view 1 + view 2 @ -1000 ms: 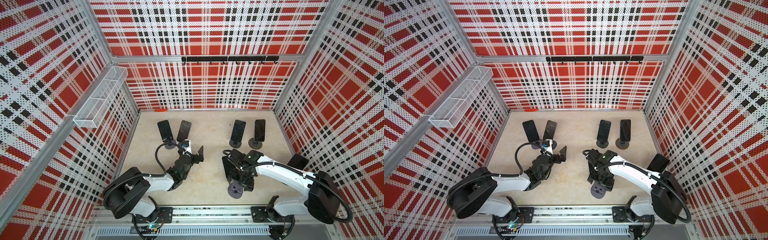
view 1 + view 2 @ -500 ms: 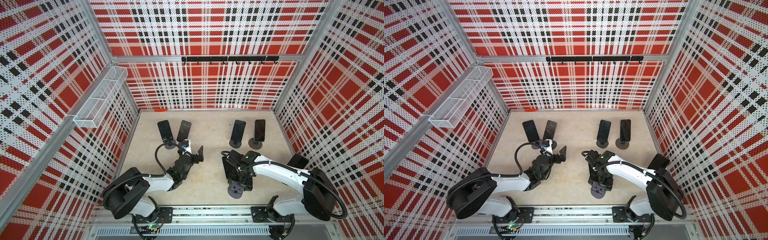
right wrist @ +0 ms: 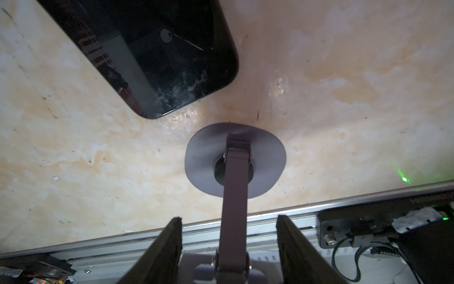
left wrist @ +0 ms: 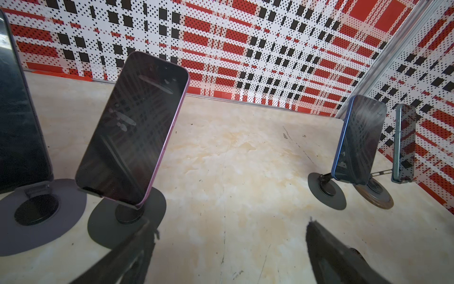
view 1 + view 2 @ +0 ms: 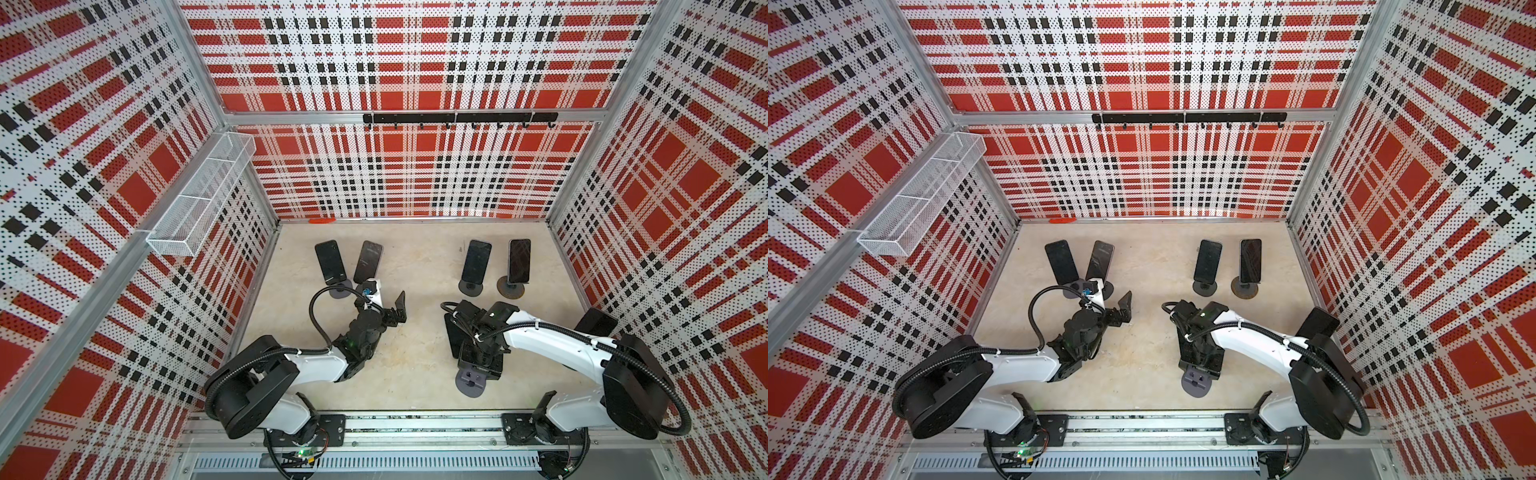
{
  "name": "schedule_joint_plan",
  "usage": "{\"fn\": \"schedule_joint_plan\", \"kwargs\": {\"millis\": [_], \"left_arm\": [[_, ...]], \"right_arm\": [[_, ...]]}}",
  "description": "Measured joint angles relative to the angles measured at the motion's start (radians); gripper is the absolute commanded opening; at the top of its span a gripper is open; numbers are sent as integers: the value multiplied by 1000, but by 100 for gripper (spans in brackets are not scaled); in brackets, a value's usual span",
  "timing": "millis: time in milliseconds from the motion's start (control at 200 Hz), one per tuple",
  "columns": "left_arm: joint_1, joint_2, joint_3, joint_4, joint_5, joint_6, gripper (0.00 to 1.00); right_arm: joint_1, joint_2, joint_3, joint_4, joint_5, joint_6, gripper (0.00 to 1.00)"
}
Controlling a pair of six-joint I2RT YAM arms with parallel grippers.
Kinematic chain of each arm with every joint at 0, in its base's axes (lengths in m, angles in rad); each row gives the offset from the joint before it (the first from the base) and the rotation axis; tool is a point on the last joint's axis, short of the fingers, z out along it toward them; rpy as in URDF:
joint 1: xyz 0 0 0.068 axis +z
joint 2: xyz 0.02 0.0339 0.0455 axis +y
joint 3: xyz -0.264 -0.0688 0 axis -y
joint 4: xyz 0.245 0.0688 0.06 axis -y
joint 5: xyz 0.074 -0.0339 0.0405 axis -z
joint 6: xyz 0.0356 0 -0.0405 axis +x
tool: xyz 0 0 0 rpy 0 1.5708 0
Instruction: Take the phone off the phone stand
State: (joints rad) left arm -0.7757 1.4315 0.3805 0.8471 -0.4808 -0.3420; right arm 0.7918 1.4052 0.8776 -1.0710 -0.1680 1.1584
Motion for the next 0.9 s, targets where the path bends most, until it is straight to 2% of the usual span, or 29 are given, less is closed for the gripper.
{"fn": "schedule_joint_plan", "kwargs": {"millis": [506,762,902], "left_arm": [[0,0,0,0,1,-13,98],[0,0,0,0,1,-15,98],[0,0,0,0,0,-17,98]], "right_arm": [[0,-8,34,-41,60,-19,59],[-16,-8,217,-156,191,-66,59],[-69,-9,314,-188,247,-114,59]]}}
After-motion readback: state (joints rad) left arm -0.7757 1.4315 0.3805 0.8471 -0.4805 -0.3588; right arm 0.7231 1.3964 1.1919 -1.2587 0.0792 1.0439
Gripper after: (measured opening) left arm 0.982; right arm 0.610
